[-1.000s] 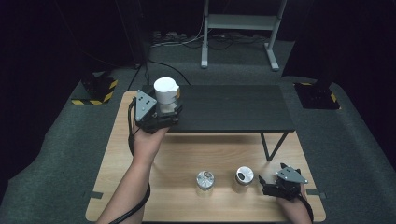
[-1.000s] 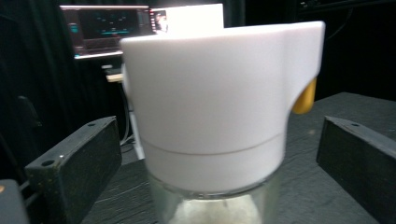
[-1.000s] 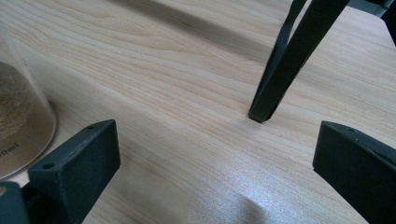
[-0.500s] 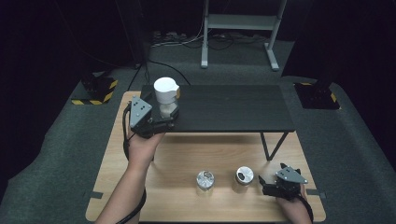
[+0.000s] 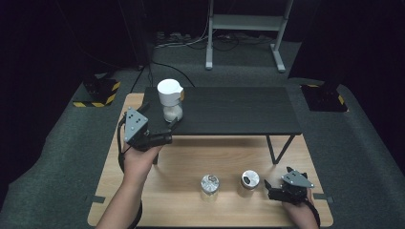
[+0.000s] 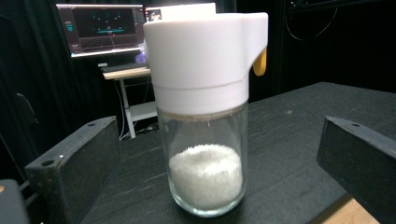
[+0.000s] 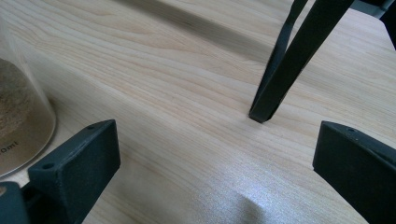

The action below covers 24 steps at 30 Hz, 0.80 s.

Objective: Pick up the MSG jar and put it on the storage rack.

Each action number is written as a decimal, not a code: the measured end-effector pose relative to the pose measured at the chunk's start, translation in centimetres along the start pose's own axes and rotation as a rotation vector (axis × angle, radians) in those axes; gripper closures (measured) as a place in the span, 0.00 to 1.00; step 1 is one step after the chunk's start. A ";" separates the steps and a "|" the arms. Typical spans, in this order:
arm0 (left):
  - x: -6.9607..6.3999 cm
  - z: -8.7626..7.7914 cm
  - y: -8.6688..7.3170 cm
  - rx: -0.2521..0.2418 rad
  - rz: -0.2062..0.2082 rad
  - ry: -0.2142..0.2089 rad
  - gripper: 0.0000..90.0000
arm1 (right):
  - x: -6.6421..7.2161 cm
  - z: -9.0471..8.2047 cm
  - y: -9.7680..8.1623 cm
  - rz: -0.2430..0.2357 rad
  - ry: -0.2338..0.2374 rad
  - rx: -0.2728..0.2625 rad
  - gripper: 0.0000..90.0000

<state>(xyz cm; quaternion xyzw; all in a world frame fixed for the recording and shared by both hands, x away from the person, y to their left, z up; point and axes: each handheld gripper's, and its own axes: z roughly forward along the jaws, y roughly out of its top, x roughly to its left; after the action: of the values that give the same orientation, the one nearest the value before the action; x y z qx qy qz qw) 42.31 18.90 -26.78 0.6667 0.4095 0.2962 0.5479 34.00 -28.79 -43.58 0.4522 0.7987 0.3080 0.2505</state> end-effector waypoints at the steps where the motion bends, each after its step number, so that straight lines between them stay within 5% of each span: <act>1: 0.0 -0.2 -0.1 0.001 0.004 0.000 0.00 | 0.0 0.0 0.0 0.000 0.000 0.000 0.00; 24: -0.5 -3.9 -3.7 0.050 0.004 -0.007 0.00 | 0.0 0.0 0.0 -0.005 -0.003 0.002 0.00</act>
<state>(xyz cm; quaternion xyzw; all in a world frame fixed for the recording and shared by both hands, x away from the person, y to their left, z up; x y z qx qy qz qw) 37.94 20.60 -29.45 0.6821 0.4135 0.2843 0.5319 33.99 -28.74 -43.59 0.4509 0.7999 0.3059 0.2518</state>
